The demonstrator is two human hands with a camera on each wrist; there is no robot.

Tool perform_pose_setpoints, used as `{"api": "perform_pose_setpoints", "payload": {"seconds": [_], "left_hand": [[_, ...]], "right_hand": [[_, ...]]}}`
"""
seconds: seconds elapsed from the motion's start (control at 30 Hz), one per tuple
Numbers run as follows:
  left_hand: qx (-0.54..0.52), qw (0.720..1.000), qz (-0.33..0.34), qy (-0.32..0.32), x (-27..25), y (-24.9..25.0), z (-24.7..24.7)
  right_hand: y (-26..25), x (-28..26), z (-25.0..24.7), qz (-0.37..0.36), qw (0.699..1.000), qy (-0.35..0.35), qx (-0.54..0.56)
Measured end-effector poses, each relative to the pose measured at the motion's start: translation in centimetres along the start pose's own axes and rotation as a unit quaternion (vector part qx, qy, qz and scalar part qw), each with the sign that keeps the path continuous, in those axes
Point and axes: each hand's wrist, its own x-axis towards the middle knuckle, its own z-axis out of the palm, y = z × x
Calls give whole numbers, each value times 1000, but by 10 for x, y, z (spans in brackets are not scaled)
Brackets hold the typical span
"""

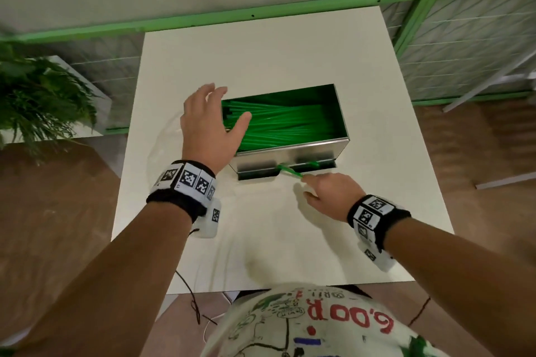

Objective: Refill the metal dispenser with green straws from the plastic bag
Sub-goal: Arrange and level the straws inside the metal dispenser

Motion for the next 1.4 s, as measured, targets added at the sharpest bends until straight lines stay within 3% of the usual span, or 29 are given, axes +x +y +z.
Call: {"api": "perform_pose_setpoints", "payload": {"seconds": [0.1,0.17,0.27,0.53,0.73,0.83,0.9,0.93,1.03,1.13,1.2,1.33,1.4], "left_hand": [[84,989,88,-90,-2,19,13],[121,977,90,-149,0,22,24],[139,974,80,-163,5,16,34],[139,977,108,-124,10,12,38],[29,991,80,-100,18,10,26],[-85,996,36,20,16,9,8],[-126,987,0,97,14,1,-4],[-132,986,-31,102,13,-4,-10],[-121,986,-115,-3,7,-16,-25],[-108,979,-123,-118,-6,-13,-29],[-68,979,-117,-151,-11,-7,-29],[-47,977,-151,-143,-17,1,-25],[-48,978,-157,-130,-19,6,-22]], "right_hand": [[-21,27,4,-2,1000,2,-17],[-29,41,7,23,1000,7,-20],[-32,51,10,50,998,13,-27],[-22,29,-18,41,998,-53,-14],[17,-39,-47,19,985,-163,-54],[34,-79,-70,-10,991,-114,-67],[36,-87,-91,-41,998,-17,-44],[32,-84,-104,-55,998,32,-22],[5,-58,-150,-82,984,158,11],[-28,-15,-175,-64,975,212,-29],[-41,17,-175,-29,979,186,-75],[-41,57,-153,46,984,14,-169],[-31,64,-135,59,990,37,-126]]}}
